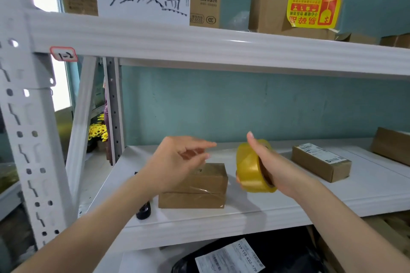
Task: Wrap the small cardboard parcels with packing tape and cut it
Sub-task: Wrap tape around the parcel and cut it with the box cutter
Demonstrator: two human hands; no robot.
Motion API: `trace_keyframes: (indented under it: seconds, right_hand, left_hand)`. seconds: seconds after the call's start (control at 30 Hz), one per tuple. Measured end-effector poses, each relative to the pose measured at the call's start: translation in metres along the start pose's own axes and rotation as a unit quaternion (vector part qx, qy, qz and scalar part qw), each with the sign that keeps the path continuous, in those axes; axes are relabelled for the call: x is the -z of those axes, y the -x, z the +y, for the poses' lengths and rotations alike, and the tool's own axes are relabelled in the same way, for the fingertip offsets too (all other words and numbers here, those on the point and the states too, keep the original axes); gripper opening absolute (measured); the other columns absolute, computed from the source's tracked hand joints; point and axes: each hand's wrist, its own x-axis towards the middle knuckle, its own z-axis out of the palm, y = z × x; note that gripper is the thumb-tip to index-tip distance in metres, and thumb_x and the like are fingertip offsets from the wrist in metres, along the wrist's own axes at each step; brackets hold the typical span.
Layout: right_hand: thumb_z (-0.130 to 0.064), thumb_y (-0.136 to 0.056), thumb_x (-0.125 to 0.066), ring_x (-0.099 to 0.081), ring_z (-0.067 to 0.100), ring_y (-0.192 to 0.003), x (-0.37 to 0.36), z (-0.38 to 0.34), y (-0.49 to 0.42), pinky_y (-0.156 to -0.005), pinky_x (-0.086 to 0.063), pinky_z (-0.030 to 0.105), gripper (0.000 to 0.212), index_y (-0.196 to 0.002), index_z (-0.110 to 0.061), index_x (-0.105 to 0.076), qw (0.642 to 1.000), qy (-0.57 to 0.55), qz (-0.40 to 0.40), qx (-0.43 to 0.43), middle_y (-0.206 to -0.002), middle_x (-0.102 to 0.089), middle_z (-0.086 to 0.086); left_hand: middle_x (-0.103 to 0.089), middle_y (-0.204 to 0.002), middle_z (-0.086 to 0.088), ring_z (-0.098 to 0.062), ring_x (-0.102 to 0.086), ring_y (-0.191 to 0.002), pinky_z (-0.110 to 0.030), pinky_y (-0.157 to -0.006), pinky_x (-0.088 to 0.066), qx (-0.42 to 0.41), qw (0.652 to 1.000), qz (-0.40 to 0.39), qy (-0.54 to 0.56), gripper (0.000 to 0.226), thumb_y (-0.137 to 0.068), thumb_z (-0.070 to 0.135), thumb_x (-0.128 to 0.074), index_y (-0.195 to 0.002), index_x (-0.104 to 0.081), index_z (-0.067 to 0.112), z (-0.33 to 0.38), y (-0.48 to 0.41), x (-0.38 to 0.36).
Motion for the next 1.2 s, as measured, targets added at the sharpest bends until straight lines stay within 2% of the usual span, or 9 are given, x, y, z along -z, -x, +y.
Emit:
trace_keyframes:
  seconds: [0.13,0.23,0.33,0.4,0.6,0.73,0.97,1.1,1.2]
  right_hand:
    - [-0.080,-0.059,-0.051,-0.067,0.030,-0.066,0.004,0.003,0.001,-0.069,-0.055,0.038,0.071,-0.075,-0.011,-0.056,0.997,-0.003,-0.049,-0.058,-0.070,-0.063,0.016]
    - [-0.080,-0.064,-0.047,-0.064,0.030,-0.062,0.006,0.001,0.003,-0.064,-0.054,0.037,0.076,-0.079,-0.007,-0.057,0.992,-0.002,-0.083,-0.095,-0.069,-0.063,0.019]
    - [-0.080,-0.065,-0.045,-0.062,0.028,-0.057,0.007,-0.002,0.005,-0.057,-0.053,0.033,0.081,-0.091,-0.004,-0.056,0.987,0.007,-0.111,-0.113,-0.066,-0.062,0.018]
    - [-0.078,-0.070,-0.042,-0.061,0.027,-0.054,0.007,-0.004,0.006,-0.056,-0.053,0.031,0.079,-0.092,-0.003,-0.055,0.985,0.012,-0.123,-0.116,-0.063,-0.061,0.017]
    - [-0.078,-0.070,-0.044,-0.058,0.025,-0.050,0.006,-0.005,0.005,-0.052,-0.051,0.029,0.079,-0.095,-0.004,-0.054,0.982,0.002,-0.147,-0.116,-0.060,-0.059,0.015]
    - [-0.077,-0.069,-0.045,-0.060,0.025,-0.053,0.006,-0.002,0.002,-0.057,-0.052,0.031,0.075,-0.089,-0.005,-0.053,0.982,0.016,-0.147,-0.115,-0.062,-0.060,0.015]
    - [-0.077,-0.067,-0.050,-0.063,0.029,-0.061,0.006,0.006,-0.005,-0.067,-0.052,0.036,0.068,-0.079,-0.010,-0.054,0.988,0.049,-0.113,-0.091,-0.070,-0.064,0.019]
    - [-0.075,-0.071,-0.049,-0.065,0.028,-0.061,0.010,0.006,-0.005,-0.061,-0.055,0.033,0.067,-0.089,-0.011,-0.051,0.991,0.054,-0.099,-0.069,-0.068,-0.065,0.017]
    - [-0.072,-0.075,-0.049,-0.067,0.028,-0.060,0.014,0.006,-0.010,-0.063,-0.056,0.035,0.062,-0.085,-0.010,-0.053,0.996,0.063,-0.046,-0.038,-0.064,-0.065,0.016]
  left_hand:
    - [-0.072,-0.100,0.011,0.001,-0.065,-0.094,-0.010,-0.087,-0.047,-0.153,0.975,-0.102,-0.124,0.033,-0.083,-0.001,-0.060,-0.111,-0.070,0.014,-0.006,0.004,0.006]
    - [-0.070,-0.079,0.025,0.000,-0.069,-0.078,-0.015,-0.074,-0.053,-0.038,0.991,-0.130,-0.011,0.042,-0.084,-0.005,-0.057,-0.103,-0.071,0.030,0.001,0.009,0.007]
    - [-0.074,-0.078,0.003,-0.018,-0.072,-0.081,-0.032,-0.079,-0.059,0.059,0.983,-0.154,0.074,0.031,-0.086,0.001,-0.062,-0.092,-0.075,0.029,0.003,0.010,0.005]
    - [-0.069,-0.072,-0.002,-0.015,-0.070,-0.071,-0.030,-0.075,-0.058,-0.019,0.983,-0.184,0.014,0.017,-0.090,0.017,-0.060,-0.091,-0.077,0.017,0.009,0.011,0.005]
    - [-0.063,-0.075,-0.005,-0.011,-0.053,-0.065,-0.025,-0.060,-0.048,-0.183,0.932,-0.267,-0.164,0.051,-0.086,0.050,-0.053,-0.102,-0.067,0.003,0.016,0.013,0.007]
    - [-0.069,-0.077,-0.002,-0.018,-0.062,-0.059,-0.025,-0.048,-0.050,-0.258,0.906,-0.202,-0.270,0.027,-0.089,0.024,-0.050,-0.102,-0.069,0.009,-0.002,0.011,0.011]
    - [-0.073,-0.087,0.000,-0.014,-0.069,-0.076,-0.026,-0.062,-0.055,-0.210,0.959,-0.118,-0.152,0.029,-0.078,0.004,-0.047,-0.096,-0.068,0.012,-0.007,0.010,0.000]
    - [-0.074,-0.092,0.015,-0.004,-0.071,-0.080,-0.015,-0.077,-0.054,-0.039,0.998,0.006,0.052,0.038,-0.083,0.007,-0.065,-0.098,-0.071,0.042,-0.009,0.025,-0.014]
    - [-0.076,-0.083,0.008,-0.018,-0.073,-0.065,-0.022,-0.069,-0.058,0.085,0.962,0.109,0.235,0.049,-0.073,0.000,-0.067,-0.096,-0.071,0.043,-0.001,0.035,-0.021]
